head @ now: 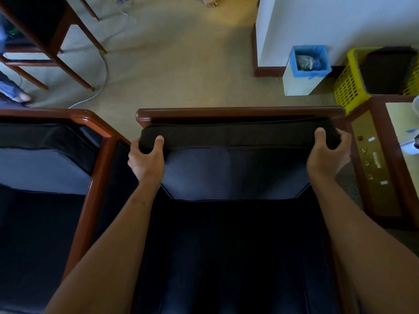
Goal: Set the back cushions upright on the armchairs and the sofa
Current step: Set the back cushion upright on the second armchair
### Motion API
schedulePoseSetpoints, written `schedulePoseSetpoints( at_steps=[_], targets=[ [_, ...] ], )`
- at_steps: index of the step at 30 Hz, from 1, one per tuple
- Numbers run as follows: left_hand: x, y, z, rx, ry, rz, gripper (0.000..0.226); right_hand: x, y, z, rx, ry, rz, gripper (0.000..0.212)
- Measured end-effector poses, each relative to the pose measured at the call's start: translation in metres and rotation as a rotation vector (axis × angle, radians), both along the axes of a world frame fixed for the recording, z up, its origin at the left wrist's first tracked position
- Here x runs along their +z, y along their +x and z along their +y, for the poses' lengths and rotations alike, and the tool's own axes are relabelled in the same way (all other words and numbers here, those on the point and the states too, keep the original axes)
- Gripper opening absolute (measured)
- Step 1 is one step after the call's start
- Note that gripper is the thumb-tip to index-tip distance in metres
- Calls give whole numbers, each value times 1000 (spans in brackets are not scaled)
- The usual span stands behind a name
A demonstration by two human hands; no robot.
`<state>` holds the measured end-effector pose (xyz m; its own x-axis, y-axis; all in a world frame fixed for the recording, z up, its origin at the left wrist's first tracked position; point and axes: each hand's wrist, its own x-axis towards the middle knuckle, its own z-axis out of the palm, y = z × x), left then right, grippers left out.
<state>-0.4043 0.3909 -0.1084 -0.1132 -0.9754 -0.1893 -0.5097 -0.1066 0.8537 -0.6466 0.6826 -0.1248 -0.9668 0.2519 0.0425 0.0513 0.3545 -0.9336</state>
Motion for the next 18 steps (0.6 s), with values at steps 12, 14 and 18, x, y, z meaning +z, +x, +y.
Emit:
schedulePoseSetpoints(
  at_steps=[12, 14, 18],
  targets=[
    [-29, -27, -5, -272, -99, -377, 55, -31, -6, -7, 114, 325, -30, 51],
    [-24, -20, 0, -346, -200, -481, 58, -27, 1, 1, 144, 382, -51, 56],
    [-6, -10, 19, -698, -372, -678, 61, -12, 36, 23, 291, 632, -81, 67]
  ],
)
